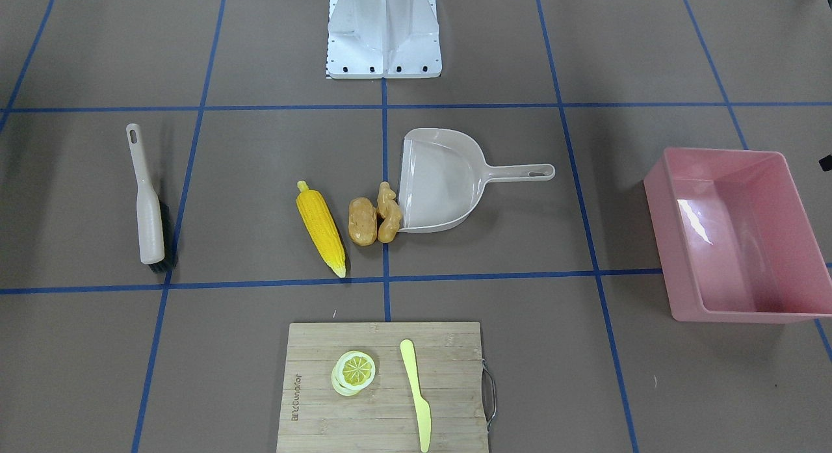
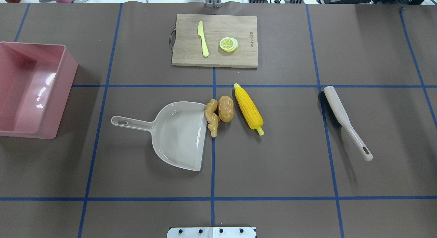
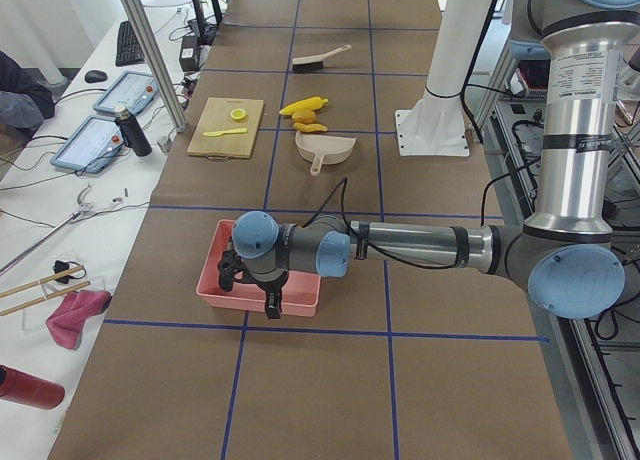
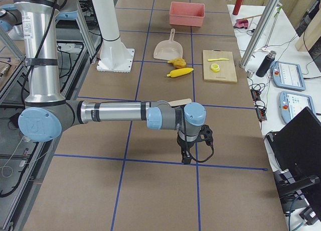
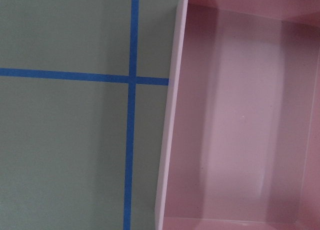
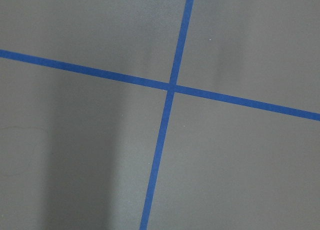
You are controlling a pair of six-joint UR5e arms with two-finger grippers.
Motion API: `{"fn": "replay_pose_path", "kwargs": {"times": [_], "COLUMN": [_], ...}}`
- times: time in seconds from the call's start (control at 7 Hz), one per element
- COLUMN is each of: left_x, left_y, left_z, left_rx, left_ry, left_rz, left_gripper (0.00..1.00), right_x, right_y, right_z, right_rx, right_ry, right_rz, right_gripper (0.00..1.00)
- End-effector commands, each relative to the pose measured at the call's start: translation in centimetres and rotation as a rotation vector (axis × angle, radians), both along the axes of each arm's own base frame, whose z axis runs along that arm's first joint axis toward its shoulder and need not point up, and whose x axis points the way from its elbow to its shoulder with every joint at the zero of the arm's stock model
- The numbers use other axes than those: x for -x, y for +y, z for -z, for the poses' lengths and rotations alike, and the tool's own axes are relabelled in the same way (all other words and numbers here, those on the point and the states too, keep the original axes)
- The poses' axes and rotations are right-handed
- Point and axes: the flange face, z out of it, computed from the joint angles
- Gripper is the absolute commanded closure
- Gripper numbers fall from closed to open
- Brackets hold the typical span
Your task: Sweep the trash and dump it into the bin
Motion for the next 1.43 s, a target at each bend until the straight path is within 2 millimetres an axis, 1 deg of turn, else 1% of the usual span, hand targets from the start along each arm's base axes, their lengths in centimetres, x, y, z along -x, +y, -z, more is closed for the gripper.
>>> {"fn": "replay_pose_path", "kwargs": {"times": [0.0, 0.43, 0.71, 0.86, 1.0, 1.29], "left_x": [0.5, 0.5, 0.5, 0.5, 0.4, 0.1], "left_y": [0.2, 0.1, -0.3, -0.5, -0.7, -1.2], "left_z": [0.0, 0.0, 0.5, 1.4, 2.8, 3.6], "left_rx": [-0.006, -0.007, -0.026, -0.043, -0.073, -0.164], "left_ry": [-0.020, -0.020, -0.047, -0.046, -0.044, -0.044], "left_rz": [0.008, 0.006, 0.008, 0.009, 0.006, 0.001], "left_gripper": [0.01, 0.01, 0.01, 0.01, 0.01, 0.01], "right_x": [-0.1, -0.1, -0.2, -0.3, -0.9, -0.9], "right_y": [0.0, 0.1, 0.1, 0.0, 0.0, 0.0], "right_z": [-0.1, -0.2, -0.1, 0.1, 0.2, 0.1], "right_rx": [0.002, 0.005, 0.002, -0.001, -0.003, -0.003], "right_ry": [-0.004, -0.003, -0.004, -0.002, -0.002, -0.001], "right_rz": [-0.002, -0.003, -0.004, -0.007, -0.019, -0.018], "right_gripper": [0.00, 0.00, 0.00, 0.00, 0.00, 0.00]}}
